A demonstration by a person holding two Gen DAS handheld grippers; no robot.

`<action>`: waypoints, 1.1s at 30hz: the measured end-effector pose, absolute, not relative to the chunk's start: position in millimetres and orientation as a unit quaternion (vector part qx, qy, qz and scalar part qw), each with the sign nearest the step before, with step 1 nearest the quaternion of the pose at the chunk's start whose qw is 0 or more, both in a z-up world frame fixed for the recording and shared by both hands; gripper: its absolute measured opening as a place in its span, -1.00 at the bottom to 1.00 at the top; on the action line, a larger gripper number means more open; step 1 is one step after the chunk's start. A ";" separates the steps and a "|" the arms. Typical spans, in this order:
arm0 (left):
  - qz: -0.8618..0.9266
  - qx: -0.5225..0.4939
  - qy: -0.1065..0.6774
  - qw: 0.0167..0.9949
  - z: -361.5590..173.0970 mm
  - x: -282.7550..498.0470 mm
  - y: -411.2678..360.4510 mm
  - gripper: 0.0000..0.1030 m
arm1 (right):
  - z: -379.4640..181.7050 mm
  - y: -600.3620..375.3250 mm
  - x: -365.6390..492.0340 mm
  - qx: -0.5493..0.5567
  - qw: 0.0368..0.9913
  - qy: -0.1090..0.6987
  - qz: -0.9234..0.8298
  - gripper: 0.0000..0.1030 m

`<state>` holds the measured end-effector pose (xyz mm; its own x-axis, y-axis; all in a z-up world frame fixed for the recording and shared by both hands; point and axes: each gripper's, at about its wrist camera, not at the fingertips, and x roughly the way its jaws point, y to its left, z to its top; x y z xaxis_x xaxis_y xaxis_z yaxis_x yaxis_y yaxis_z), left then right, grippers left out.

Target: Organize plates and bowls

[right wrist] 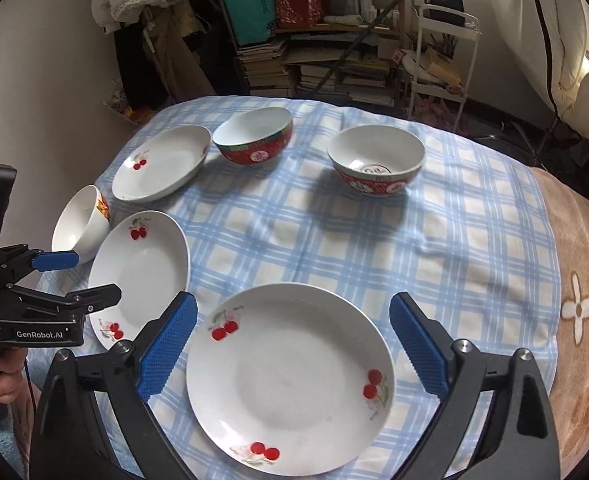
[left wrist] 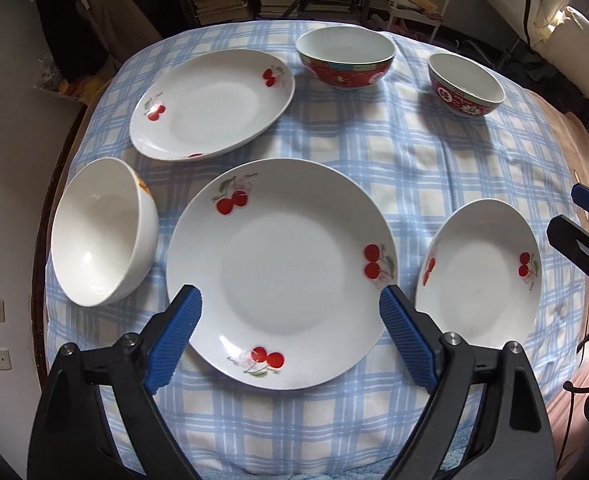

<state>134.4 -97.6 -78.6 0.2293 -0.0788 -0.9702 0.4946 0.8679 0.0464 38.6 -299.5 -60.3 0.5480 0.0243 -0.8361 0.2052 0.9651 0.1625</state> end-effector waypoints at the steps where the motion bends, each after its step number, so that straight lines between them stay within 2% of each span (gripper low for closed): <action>1: -0.183 0.173 0.593 0.765 -79.3 136.5 -92.3 0.76 | -59.0 -294.6 42.8 0.120 0.872 0.472 -0.046 0.97; 6: -0.155 0.145 0.605 0.768 -84.6 148.4 -60.4 0.76 | -59.6 -272.2 62.8 0.122 0.876 0.465 -0.027 0.97; 21: -0.107 0.113 0.624 0.765 -119.8 163.0 -7.2 0.76 | -96.9 -221.1 107.3 0.094 0.848 0.522 0.005 0.96; 27: -0.110 0.089 0.616 0.775 -127.2 163.1 4.8 0.75 | -115.9 -215.6 116.0 0.095 0.837 0.539 -0.006 0.76; 30: -0.118 0.086 0.614 0.776 -130.4 162.8 6.6 0.70 | -125.9 -212.5 116.7 0.100 0.837 0.539 0.000 0.58; 32: -0.122 0.079 0.616 0.774 -132.3 163.7 7.4 0.49 | -132.8 -211.5 117.0 0.110 0.833 0.541 0.002 0.43; 33: -0.125 0.072 0.620 0.771 -134.5 163.9 8.4 0.45 | -135.7 -211.1 117.4 0.119 0.831 0.543 0.004 0.37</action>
<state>163.9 8.4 -134.5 0.1994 -0.1028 -0.9745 0.2813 0.9586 -0.0435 117.4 -211.1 -135.7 0.4103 0.1352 -0.9019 0.1226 0.9718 0.2014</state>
